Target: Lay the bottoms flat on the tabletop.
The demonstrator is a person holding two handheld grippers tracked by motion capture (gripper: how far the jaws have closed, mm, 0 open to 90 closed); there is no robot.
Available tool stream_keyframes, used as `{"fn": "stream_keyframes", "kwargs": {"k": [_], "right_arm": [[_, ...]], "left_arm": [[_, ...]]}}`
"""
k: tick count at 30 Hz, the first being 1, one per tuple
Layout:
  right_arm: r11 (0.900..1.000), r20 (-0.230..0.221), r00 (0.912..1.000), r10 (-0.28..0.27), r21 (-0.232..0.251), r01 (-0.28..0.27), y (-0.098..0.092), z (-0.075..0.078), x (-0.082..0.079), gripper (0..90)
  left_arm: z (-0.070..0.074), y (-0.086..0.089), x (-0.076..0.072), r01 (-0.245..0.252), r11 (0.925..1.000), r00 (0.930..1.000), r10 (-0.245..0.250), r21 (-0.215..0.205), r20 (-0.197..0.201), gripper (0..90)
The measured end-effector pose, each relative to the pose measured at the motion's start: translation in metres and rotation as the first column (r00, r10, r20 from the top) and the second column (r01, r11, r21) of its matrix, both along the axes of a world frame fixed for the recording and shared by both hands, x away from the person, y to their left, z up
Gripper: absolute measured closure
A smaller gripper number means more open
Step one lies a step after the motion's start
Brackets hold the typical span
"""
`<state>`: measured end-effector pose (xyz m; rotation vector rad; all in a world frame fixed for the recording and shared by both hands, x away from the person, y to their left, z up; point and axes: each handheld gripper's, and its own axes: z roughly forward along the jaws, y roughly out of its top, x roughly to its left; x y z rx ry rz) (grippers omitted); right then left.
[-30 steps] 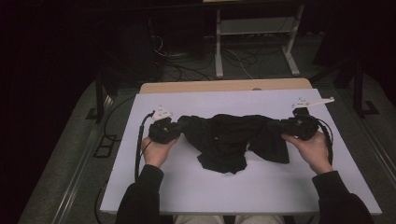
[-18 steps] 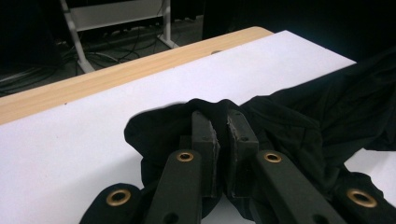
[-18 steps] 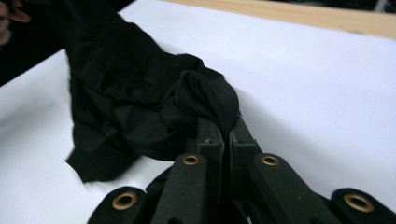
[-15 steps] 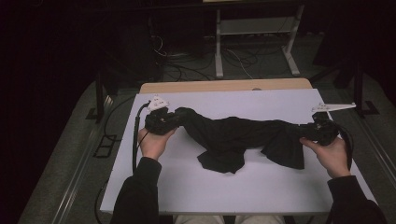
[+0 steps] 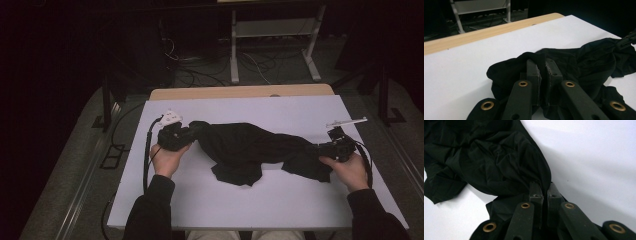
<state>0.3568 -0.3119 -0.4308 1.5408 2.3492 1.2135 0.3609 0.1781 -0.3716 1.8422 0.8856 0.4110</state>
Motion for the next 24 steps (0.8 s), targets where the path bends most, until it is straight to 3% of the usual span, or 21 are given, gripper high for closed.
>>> {"fn": "stream_keyframes", "kwargs": {"k": [4, 7, 12, 15, 18, 24], "right_arm": [[1.0, 0.026, 0.9997, 0.0, 0.02, -0.001, 0.001, 0.005, -0.003, 78.0], [0.999, 0.076, 0.997, -0.013, 0.036, 0.01, 0.002, 0.011, -0.007, 62.1], [0.998, 0.113, 0.9936, 0.005, 0.063, -0.012, 0.004, 0.017, -0.009, 50.1], [0.997, 0.124, 0.9923, 0.0, 0.076, -0.01, 0.004, 0.019, -0.009, 47.6], [0.994, 0.168, 0.9858, -0.002, 0.109, -0.017, 0.002, 0.025, -0.011, 42.6], [0.989, 0.192, 0.9814, -0.015, 0.147, -0.014, 0.003, 0.031, -0.01, 37.2]], "left_arm": [[-0.009, 0.004, -0.003, 0.005, 0.9999, 0.9999, -0.005, -0.01, -0.011, 83.1], [-0.019, 0.008, -0.006, 0.006, 0.9998, 0.9997, -0.006, -0.017, -0.023, 83.0], [-0.032, 0.014, -0.009, 0.002, 1.0, 0.9984, -0.002, 0.002, -0.056, 83.0], [-0.034, 0.019, -0.011, -0.001, 1.0, 0.9981, 0.001, -0.009, -0.062, 83.0], [-0.036, 0.021, -0.012, -0.002, 1.0, 0.9977, 0.002, 0.001, -0.068, 82.9], [-0.039, 0.019, -0.016, 0.009, 0.9999, 0.9969, -0.009, 0.007, -0.078, 82.8]]}}
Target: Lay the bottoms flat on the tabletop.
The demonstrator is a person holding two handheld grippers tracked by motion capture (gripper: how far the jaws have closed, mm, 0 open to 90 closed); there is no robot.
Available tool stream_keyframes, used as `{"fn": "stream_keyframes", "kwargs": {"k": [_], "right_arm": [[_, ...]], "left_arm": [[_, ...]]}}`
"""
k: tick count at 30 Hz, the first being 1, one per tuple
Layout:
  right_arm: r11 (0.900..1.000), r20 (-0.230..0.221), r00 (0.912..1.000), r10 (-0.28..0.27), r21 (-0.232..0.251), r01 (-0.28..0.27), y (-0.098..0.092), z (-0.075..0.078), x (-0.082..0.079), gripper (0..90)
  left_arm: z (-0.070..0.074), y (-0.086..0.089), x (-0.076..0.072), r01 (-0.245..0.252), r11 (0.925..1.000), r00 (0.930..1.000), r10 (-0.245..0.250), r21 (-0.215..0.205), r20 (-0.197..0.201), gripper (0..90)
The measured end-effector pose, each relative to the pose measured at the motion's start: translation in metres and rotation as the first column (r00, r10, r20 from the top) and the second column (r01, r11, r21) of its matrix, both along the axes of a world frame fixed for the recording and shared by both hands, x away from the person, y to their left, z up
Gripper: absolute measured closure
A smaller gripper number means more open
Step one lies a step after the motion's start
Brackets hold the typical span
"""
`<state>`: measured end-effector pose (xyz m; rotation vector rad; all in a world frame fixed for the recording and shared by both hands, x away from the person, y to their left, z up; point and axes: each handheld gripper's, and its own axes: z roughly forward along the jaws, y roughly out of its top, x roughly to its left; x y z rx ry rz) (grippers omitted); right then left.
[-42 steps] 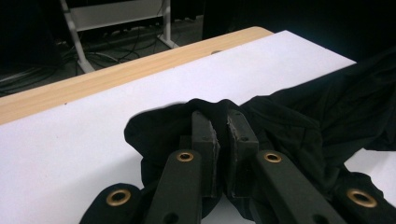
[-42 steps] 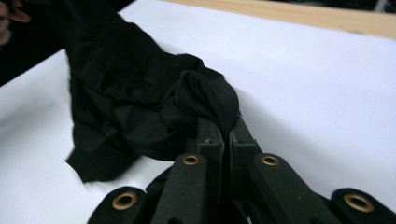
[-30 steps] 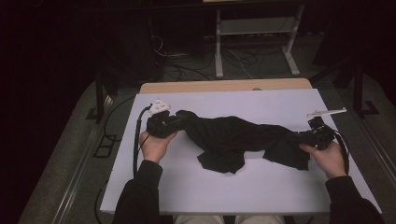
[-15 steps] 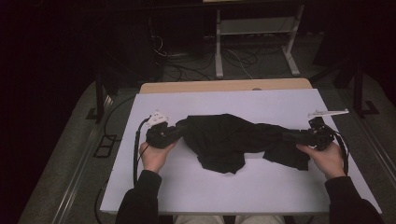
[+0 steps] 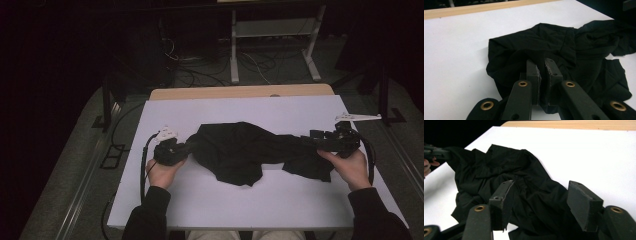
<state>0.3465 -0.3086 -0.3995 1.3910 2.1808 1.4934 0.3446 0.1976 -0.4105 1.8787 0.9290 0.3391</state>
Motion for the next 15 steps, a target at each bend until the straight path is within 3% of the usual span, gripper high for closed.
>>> {"fn": "stream_keyframes", "kwargs": {"k": [7, 10, 15], "right_arm": [[1.0, 0.003, 0.9999, 0.013, 0.002, -0.013, 0.008, 0.001, 0.004, 32.7], [0.998, 0.012, 0.9982, 0.058, 0.004, -0.058, 0.022, 0.003, 0.008, 30.0], [0.993, -0.014, 0.9935, 0.113, -0.02, -0.113, 0.041, 0.0, 0.012, 27.3]], "left_arm": [[-0.001, 0.002, -0.006, 0.01, 0.9999, 0.9999, -0.01, 0.005, -0.006, 82.7], [-0.001, 0.004, -0.011, 0.008, 1.0, 0.9999, -0.008, 0.004, -0.011, 82.7], [-0.002, 0.007, -0.017, 0.011, 0.9999, 0.9998, -0.011, 0.011, -0.018, 82.7]]}}
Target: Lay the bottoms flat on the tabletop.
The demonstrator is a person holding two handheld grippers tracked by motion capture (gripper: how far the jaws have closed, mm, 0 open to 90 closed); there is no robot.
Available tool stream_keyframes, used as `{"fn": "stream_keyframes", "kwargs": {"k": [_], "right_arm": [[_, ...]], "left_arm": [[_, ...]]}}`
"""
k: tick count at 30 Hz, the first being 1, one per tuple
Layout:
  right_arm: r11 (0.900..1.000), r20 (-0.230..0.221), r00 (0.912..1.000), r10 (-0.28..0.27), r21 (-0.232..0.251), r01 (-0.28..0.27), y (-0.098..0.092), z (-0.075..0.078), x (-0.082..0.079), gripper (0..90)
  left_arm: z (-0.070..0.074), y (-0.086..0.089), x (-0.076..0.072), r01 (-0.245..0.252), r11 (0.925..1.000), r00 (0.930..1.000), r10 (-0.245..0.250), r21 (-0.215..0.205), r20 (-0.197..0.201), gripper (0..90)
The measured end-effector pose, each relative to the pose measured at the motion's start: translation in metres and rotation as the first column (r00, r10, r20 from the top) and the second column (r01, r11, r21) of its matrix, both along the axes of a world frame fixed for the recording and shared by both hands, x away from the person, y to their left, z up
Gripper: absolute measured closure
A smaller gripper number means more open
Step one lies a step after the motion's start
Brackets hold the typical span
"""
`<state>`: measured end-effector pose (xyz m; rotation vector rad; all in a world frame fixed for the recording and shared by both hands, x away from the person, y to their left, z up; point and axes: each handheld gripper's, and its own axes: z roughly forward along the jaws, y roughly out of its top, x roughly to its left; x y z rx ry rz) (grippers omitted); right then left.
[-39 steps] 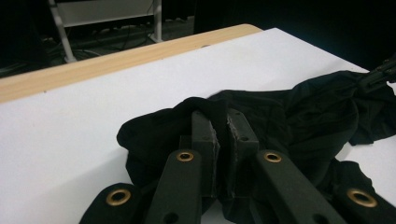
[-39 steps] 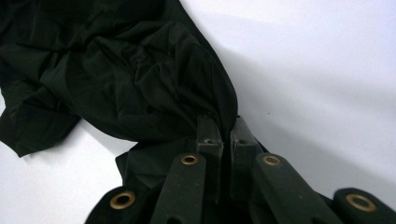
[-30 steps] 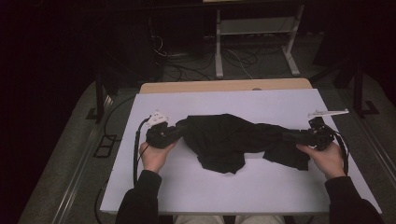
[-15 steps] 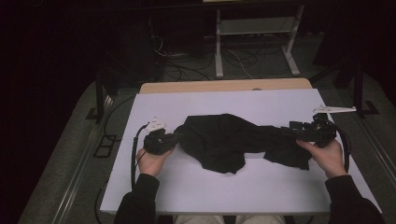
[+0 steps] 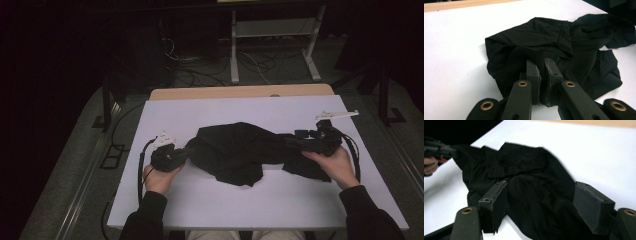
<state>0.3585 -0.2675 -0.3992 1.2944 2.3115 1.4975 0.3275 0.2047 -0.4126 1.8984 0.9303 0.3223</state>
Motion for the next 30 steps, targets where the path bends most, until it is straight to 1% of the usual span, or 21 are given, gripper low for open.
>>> {"fn": "stream_keyframes", "kwargs": {"k": [1, 2, 3, 5, 6, 7, 8, 9, 10, 11, 12, 15, 17, 19, 23, 24, 25, 26, 27, 29, 30], "right_arm": [[0.999, -0.014, 0.9995, 0.028, -0.015, -0.028, 0.011, -0.003, 0.002, 25.6], [0.999, -0.022, 0.999, 0.039, -0.025, -0.04, 0.017, -0.005, 0.003, 24.7], [0.999, -0.022, 0.999, 0.039, -0.025, -0.04, 0.017, -0.005, 0.003, 24.7], [0.996, -0.036, 0.9962, 0.079, -0.042, -0.08, 0.03, -0.01, 0.006, 24.2], [0.993, -0.038, 0.9946, 0.097, -0.061, -0.099, 0.038, -0.013, 0.007, 23.0], [0.987, -0.041, 0.9911, 0.127, -0.099, -0.13, 0.053, -0.017, 0.01, 21.9], [0.987, -0.041, 0.9911, 0.127, -0.099, -0.13, 0.053, -0.017, 0.01, 21.9], [0.982, -0.047, 0.9873, 0.151, -0.109, -0.156, 0.068, -0.02, 0.013, 21.9], [0.982, -0.047, 0.9873, 0.151, -0.109, -0.156, 0.068, -0.02, 0.013, 21.9], [0.981, -0.039, 0.9857, 0.164, -0.096, -0.167, 0.081, -0.021, 0.018, 21.9], [0.981, -0.039, 0.9857, 0.164, -0.096, -0.167, 0.081, -0.021, 0.018, 21.9], [0.984, -0.03, 0.9866, 0.16, -0.078, -0.162, 0.1, -0.022, 0.03, 21.8], [0.985, -0.03, 0.988, 0.152, -0.079, -0.153, 0.103, -0.023, 0.035, 21.7], [0.986, -0.028, 0.9919, 0.124, -0.106, -0.126, 0.107, -0.024, 0.045, 21.7], [0.988, -0.056, 0.9956, 0.075, -0.131, -0.082, 0.106, -0.027, 0.065, 22.5], [0.986, -0.065, 0.9957, 0.067, -0.146, -0.076, 0.107, -0.029, 0.073, 23.4], [0.986, -0.065, 0.9957, 0.067, -0.146, -0.076, 0.107, -0.029, 0.073, 23.4], [0.984, -0.072, 0.9957, 0.058, -0.166, -0.07, 0.109, -0.03, 0.077, 24.4], [0.978, -0.091, 0.9945, 0.052, -0.196, -0.069, 0.111, -0.034, 0.081, 27.2], [0.976, -0.126, 0.9902, 0.059, -0.202, -0.084, 0.114, -0.039, 0.085, 36.0], [0.971, -0.156, 0.985, 0.073, -0.215, -0.106, 0.118, -0.045, 0.086, 48.8]], "left_arm": [[0.0, 0.001, -0.001, 0.0, 1.0, 1.0, 0.0, 0.002, -0.002, 82.7], [0.0, 0.002, -0.001, 0.002, 1.0, 1.0, -0.002, 0.002, -0.004, 82.7], [0.0, 0.002, -0.002, 0.0, 1.0, 1.0, 0.0, 0.002, -0.004, 82.7], [-0.001, 0.003, -0.003, -0.001, 1.0, 1.0, 0.001, 0.002, -0.008, 82.7], [-0.001, 0.003, -0.003, 0.0, 1.0, 1.0, 0.0, 0.0, -0.01, 82.7], [-0.001, 0.003, -0.004, 0.002, 1.0, 0.9999, -0.002, 0.001, -0.01, 82.7], [-0.002, 0.003, -0.004, 0.003, 1.0, 0.9999, -0.002, 0.005, -0.01, 82.7], [-0.002, 0.003, -0.005, 0.009, 0.9999, 0.9999, -0.009, 0.007, -0.012, 82.7], [-0.002, 0.003, -0.005, 0.009, 0.9999, 0.9999, -0.009, 0.007, -0.012, 82.6], [-0.002, 0.002, -0.007, 0.016, 0.9998, 0.9998, -0.016, 0.009, -0.013, 82.6], [-0.002, 0.002, -0.007, 0.016, 0.9998, 0.9998, -0.016, 0.009, -0.013, 82.6], [-0.003, 0.003, -0.008, 0.026, 0.9995, 0.9995, -0.025, 0.017, -0.02, 82.5], [-0.004, 0.003, -0.009, 0.029, 0.9991, 0.9993, -0.029, 0.03, -0.024, 82.5], [-0.004, 0.004, -0.011, 0.032, 0.9991, 0.9992, -0.031, 0.03, -0.024, 82.5], [-0.004, 0.006, -0.01, 0.037, 0.999, 0.9989, -0.036, 0.027, -0.028, 82.5], [-0.005, 0.005, -0.009, 0.037, 0.999, 0.9989, -0.036, 0.024, -0.031, 82.6], [-0.005, 0.005, -0.009, 0.038, 0.9989, 0.9988, -0.037, 0.027, -0.033, 82.6], [-0.005, 0.004, -0.009, 0.039, 0.9988, 0.9987, -0.038, 0.031, -0.032, 82.6], [-0.005, 0.004, -0.009, 0.039, 0.9988, 0.9987, -0.038, 0.031, -0.032, 82.5], [-0.005, 0.003, -0.009, 0.042, 0.9986, 0.9987, -0.041, 0.034, -0.03, 82.6], [-0.005, 0.003, -0.009, 0.043, 0.9984, 0.9987, -0.042, 0.038, -0.03, 82.5]]}}
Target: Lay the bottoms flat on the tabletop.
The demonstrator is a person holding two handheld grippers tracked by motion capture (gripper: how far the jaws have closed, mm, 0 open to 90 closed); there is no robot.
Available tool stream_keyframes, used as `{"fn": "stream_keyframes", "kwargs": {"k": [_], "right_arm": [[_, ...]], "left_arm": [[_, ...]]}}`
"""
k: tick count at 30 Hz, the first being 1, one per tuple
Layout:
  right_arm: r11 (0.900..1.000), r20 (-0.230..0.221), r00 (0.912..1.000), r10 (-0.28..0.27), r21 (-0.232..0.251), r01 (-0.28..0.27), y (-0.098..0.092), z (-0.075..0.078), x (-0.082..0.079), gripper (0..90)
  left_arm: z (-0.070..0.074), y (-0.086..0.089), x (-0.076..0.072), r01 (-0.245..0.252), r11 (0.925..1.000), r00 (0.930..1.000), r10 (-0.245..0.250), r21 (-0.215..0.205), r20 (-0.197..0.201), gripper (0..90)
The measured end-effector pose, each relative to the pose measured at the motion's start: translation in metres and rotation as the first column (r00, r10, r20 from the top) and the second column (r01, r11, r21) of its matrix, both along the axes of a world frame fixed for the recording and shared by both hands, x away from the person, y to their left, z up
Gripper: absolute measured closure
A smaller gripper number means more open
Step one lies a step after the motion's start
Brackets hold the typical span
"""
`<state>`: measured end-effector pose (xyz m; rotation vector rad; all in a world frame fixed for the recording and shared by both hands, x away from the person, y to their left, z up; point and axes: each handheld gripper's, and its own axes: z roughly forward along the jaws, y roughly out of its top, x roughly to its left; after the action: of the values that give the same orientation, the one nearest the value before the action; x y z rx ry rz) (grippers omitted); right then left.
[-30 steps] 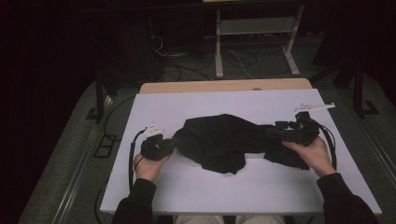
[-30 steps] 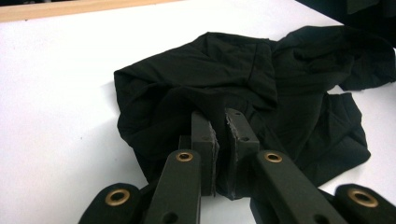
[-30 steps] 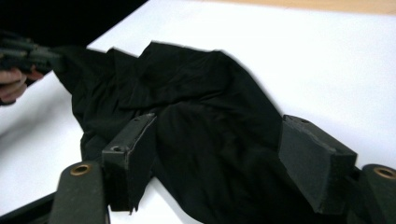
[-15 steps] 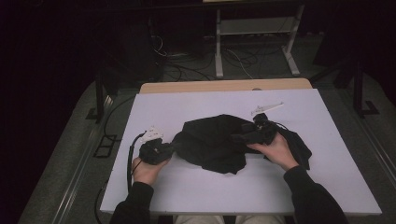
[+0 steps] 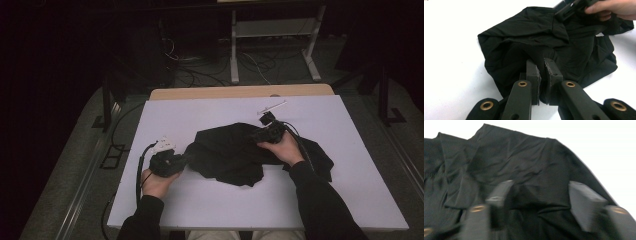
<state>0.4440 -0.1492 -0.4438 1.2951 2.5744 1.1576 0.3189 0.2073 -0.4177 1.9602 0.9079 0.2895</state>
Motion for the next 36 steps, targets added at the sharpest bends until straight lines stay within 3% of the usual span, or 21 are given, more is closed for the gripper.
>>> {"fn": "stream_keyframes", "kwargs": {"k": [1, 2, 3, 6, 8, 10, 11, 12, 14, 20, 21, 26, 30, 36], "right_arm": [[1.0, 0.0, 1.0, 0.0, 0.0, 0.0, 0.0, 0.0, 0.0, 48.8], [1.0, -0.013, 0.9999, 0.002, -0.029, -0.002, 0.002, -0.003, 0.0, 60.2], [1.0, -0.035, 0.9993, 0.015, -0.008, -0.016, 0.003, -0.003, 0.0, 81.3], [1.0, -0.043, 0.999, 0.012, 0.016, -0.011, 0.002, 0.001, -0.001, 84.5], [0.998, -0.024, 0.9997, 0.003, 0.056, -0.002, -0.006, 0.016, -0.003, 85.1], [0.997, -0.024, 0.9997, -0.001, 0.072, 0.003, -0.009, 0.02, -0.004, 85.1], [0.994, -0.027, 0.9996, -0.009, 0.111, 0.012, -0.018, 0.033, -0.006, 85.1], [0.994, -0.027, 0.9996, -0.009, 0.111, 0.012, -0.018, 0.033, -0.006, 85.1], [0.993, 0.001, 0.9996, -0.029, 0.117, 0.028, -0.027, 0.055, -0.01, 85.1], [0.991, 0.035, 0.9991, -0.024, 0.131, 0.019, -0.035, 0.082, -0.023, 85.1], [0.991, 0.034, 0.9992, -0.019, 0.131, 0.015, -0.035, 0.084, -0.025, 85.1], [0.991, 0.029, 0.9996, 0.004, 0.13, -0.008, -0.035, 0.088, -0.034, 85.1], [0.989, 0.013, 0.9999, 0.006, 0.145, -0.008, -0.037, 0.084, -0.047, 85.1], [0.988, -0.008, 0.9997, 0.021, 0.154, -0.02, -0.04, 0.079, -0.058, 85.1]], "left_arm": [[0.0, 0.0, 0.0, 0.0, 1.0, 1.0, 0.0, 0.002, 0.0, 82.5], [-0.001, 0.0, 0.001, -0.001, 1.0, 1.0, 0.001, 0.003, -0.002, 82.5], [-0.001, 0.0, 0.001, -0.004, 1.0, 1.0, 0.004, 0.004, -0.003, 82.6], [-0.001, 0.001, 0.001, -0.001, 0.9998, 1.0, 0.001, 0.02, -0.004, 82.6], [0.002, 0.004, 0.002, -0.007, 0.9993, 1.0, 0.007, 0.035, -0.002, 82.6], [0.006, 0.008, 0.002, -0.013, 0.9997, 0.9999, 0.014, 0.02, -0.005, 82.6], [0.01, 0.01, 0.002, -0.016, 0.9997, 0.9999, 0.016, 0.019, -0.002, 82.7], [0.013, 0.011, 0.002, -0.014, 0.9994, 0.9999, 0.014, 0.032, 0.006, 82.7], [0.022, 0.014, 0.003, -0.011, 0.9983, 0.9996, 0.01, 0.057, 0.025, 82.6], [0.051, 0.021, 0.005, -0.024, 0.9982, 0.9961, 0.019, 0.056, 0.087, 82.6], [0.059, 0.022, 0.005, -0.022, 0.9975, 0.9948, 0.016, 0.068, 0.1, 82.7], [0.07, 0.023, 0.003, -0.015, 0.996, 0.9928, 0.005, 0.088, 0.12, 82.6], [0.068, 0.025, 0.002, -0.001, 0.9923, 0.9935, -0.013, 0.124, 0.113, 82.6], [0.067, 0.026, 0.0, 0.01, 0.9924, 0.9939, -0.023, 0.123, 0.107, 82.6]]}}
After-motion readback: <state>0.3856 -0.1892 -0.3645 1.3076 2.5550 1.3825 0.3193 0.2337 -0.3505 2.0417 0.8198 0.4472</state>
